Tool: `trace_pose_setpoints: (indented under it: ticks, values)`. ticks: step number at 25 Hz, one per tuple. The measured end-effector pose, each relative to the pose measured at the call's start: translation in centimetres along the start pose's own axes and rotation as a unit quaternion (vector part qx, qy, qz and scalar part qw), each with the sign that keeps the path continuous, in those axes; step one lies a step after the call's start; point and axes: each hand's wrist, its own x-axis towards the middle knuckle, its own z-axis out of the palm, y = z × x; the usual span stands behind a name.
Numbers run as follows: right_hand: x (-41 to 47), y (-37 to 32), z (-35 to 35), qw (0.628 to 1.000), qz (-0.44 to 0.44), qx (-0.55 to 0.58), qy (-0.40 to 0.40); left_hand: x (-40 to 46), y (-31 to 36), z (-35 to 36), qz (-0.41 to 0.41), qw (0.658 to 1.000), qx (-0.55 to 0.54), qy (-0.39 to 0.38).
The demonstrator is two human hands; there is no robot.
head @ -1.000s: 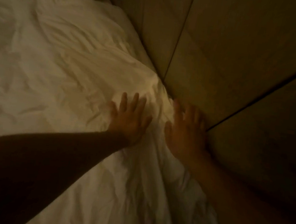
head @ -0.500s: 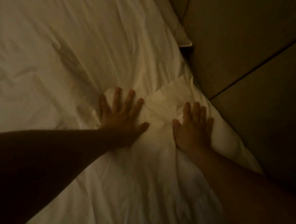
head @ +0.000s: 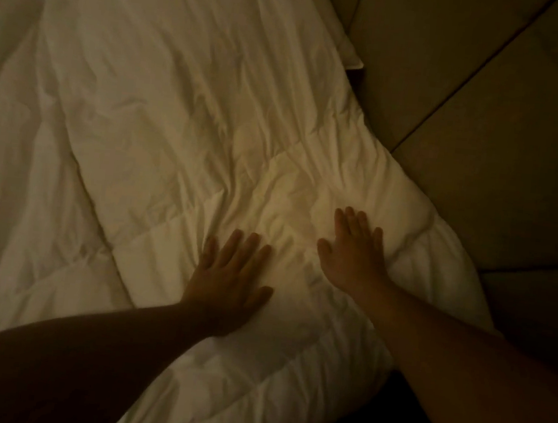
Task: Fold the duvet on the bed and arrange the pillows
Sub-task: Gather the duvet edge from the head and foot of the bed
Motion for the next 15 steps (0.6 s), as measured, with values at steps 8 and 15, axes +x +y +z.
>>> trace_pose_setpoints:
  ticks: [8, 15]
  values:
    - [-16.3, 0.5, -0.9, 0.994, 0.063, 0.060, 0.072, -10.6, 3.9, -1.3, -0.001, 1.000, -0.012, 0.006]
    - [-24.8, 4.0, 1.1, 0.982, 0.140, 0.090, 0.090, -14.7, 9.8, 0.6, 0.039, 0.999, -0.032, 0.017]
